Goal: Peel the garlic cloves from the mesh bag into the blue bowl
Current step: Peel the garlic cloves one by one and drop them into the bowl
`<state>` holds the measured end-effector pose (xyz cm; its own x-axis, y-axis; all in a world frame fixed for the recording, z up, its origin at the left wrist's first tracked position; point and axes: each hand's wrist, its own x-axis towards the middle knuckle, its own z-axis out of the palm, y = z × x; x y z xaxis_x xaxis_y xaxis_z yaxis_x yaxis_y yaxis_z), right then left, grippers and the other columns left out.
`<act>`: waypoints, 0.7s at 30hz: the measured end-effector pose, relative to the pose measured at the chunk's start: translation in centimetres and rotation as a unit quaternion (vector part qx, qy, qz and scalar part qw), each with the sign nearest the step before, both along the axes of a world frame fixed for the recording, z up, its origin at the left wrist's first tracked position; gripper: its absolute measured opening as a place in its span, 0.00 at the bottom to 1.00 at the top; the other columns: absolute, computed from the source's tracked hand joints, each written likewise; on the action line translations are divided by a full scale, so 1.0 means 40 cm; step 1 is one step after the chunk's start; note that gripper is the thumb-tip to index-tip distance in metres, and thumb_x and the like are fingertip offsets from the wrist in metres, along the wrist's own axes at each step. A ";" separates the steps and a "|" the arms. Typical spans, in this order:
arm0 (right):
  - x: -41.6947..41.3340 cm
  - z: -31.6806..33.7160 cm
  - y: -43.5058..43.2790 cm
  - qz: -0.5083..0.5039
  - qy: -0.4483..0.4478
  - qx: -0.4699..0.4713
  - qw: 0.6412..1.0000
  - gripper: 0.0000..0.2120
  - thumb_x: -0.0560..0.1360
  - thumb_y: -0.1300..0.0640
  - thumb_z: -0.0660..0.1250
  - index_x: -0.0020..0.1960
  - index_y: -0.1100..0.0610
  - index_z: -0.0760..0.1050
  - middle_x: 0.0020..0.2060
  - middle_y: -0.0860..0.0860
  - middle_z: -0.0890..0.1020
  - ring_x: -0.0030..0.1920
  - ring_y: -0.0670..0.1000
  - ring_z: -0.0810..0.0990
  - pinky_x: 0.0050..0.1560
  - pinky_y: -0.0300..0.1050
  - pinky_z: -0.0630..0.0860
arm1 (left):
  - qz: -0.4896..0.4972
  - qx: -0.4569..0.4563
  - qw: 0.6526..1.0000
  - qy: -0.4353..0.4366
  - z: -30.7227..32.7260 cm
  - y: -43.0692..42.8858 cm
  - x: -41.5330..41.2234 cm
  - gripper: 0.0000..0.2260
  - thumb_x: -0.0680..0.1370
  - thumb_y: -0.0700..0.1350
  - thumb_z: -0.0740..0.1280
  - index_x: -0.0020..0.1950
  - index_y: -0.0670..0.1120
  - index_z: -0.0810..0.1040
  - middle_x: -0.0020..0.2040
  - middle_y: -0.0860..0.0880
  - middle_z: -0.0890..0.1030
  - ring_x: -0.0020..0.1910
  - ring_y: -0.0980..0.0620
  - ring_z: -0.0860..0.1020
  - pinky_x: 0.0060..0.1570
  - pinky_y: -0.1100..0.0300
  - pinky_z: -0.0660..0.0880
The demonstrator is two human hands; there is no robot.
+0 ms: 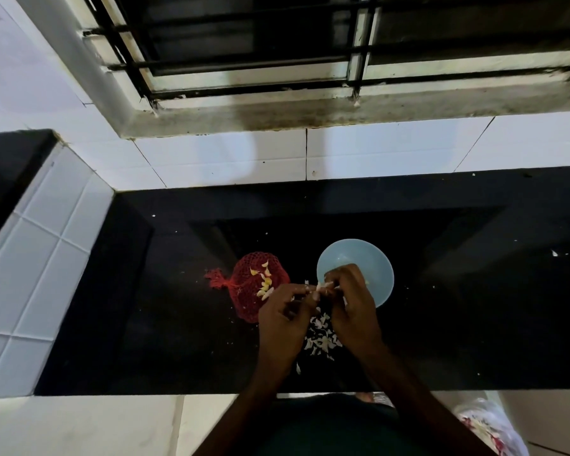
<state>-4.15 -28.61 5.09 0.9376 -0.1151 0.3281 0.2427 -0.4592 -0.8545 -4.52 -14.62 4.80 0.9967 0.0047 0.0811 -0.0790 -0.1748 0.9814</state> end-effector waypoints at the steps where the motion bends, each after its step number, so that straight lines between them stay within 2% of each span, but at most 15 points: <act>1: -0.002 0.000 -0.002 0.000 0.006 0.014 1.000 0.05 0.79 0.63 0.66 0.49 0.55 0.73 0.49 0.41 0.73 0.50 0.41 0.77 0.46 0.36 0.76 | 0.001 0.005 1.000 0.003 -0.006 0.003 0.000 0.03 0.80 0.44 0.71 0.53 0.51 0.84 0.51 0.52 0.84 0.48 0.46 0.84 0.47 0.45 0.83; 4: -0.008 0.011 -0.009 0.006 0.048 0.081 0.996 0.08 0.76 0.61 0.74 0.50 0.54 0.75 0.52 0.40 0.74 0.51 0.47 0.81 0.46 0.43 0.81 | -0.003 0.047 0.999 -0.026 -0.017 0.021 0.004 0.04 0.81 0.49 0.70 0.53 0.52 0.83 0.50 0.54 0.83 0.48 0.47 0.83 0.46 0.46 0.82; 6: -0.014 0.020 -0.015 0.006 0.063 0.117 0.991 0.10 0.74 0.61 0.75 0.52 0.55 0.77 0.52 0.41 0.76 0.53 0.49 0.81 0.46 0.45 0.82 | -0.012 0.067 0.996 -0.050 -0.015 0.026 0.000 0.02 0.80 0.46 0.71 0.52 0.50 0.83 0.49 0.56 0.82 0.46 0.50 0.83 0.44 0.52 0.82; 8: -0.018 0.023 -0.021 0.013 0.072 0.130 0.989 0.09 0.73 0.62 0.75 0.50 0.56 0.78 0.50 0.43 0.77 0.53 0.49 0.81 0.45 0.49 0.82 | -0.022 0.048 0.998 -0.035 -0.011 0.019 -0.008 0.02 0.80 0.41 0.70 0.51 0.47 0.83 0.49 0.53 0.81 0.42 0.50 0.82 0.41 0.57 0.81; 10: -0.016 0.020 -0.027 0.022 0.080 0.125 0.989 0.08 0.74 0.64 0.75 0.48 0.56 0.78 0.47 0.44 0.78 0.51 0.49 0.81 0.45 0.53 0.82 | -0.036 0.026 0.999 -0.020 -0.007 0.010 -0.014 0.05 0.81 0.39 0.70 0.51 0.48 0.82 0.49 0.52 0.81 0.41 0.48 0.82 0.40 0.54 0.81; 12: -0.013 0.015 -0.031 0.031 0.087 0.120 0.989 0.06 0.75 0.63 0.73 0.48 0.56 0.77 0.46 0.44 0.78 0.50 0.50 0.80 0.46 0.55 0.82 | -0.050 0.026 0.998 -0.029 -0.011 0.007 -0.015 0.05 0.81 0.40 0.69 0.52 0.50 0.83 0.49 0.54 0.81 0.44 0.49 0.82 0.42 0.50 0.81; 15: -0.010 0.014 -0.031 0.075 0.073 0.087 0.991 0.03 0.77 0.61 0.67 0.49 0.54 0.75 0.47 0.45 0.77 0.49 0.49 0.79 0.47 0.50 0.80 | -0.051 0.039 0.997 -0.053 -0.005 0.003 -0.015 0.04 0.80 0.46 0.70 0.51 0.48 0.84 0.48 0.56 0.82 0.48 0.52 0.81 0.45 0.52 0.80; 18: -0.013 0.023 -0.030 0.095 0.057 -0.010 0.994 0.04 0.79 0.62 0.61 0.52 0.57 0.73 0.48 0.46 0.74 0.48 0.47 0.77 0.46 0.47 0.78 | -0.048 0.071 0.992 -0.097 0.006 0.002 -0.008 0.04 0.79 0.47 0.69 0.50 0.49 0.83 0.47 0.56 0.82 0.48 0.55 0.81 0.45 0.53 0.80; 21: -0.007 0.036 -0.024 0.091 0.041 -0.086 0.991 0.11 0.75 0.66 0.60 0.53 0.53 0.71 0.50 0.44 0.72 0.47 0.48 0.76 0.42 0.47 0.77 | -0.031 0.069 0.994 -0.078 0.000 -0.004 -0.014 0.06 0.79 0.48 0.69 0.50 0.47 0.83 0.47 0.55 0.82 0.48 0.54 0.82 0.45 0.51 0.81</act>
<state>-4.44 -29.57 6.54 0.9620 0.1085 0.2506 0.2677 -0.5550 -0.7876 -5.08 -14.80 4.78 0.9700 -0.0778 0.2304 -0.2431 -0.2963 0.9236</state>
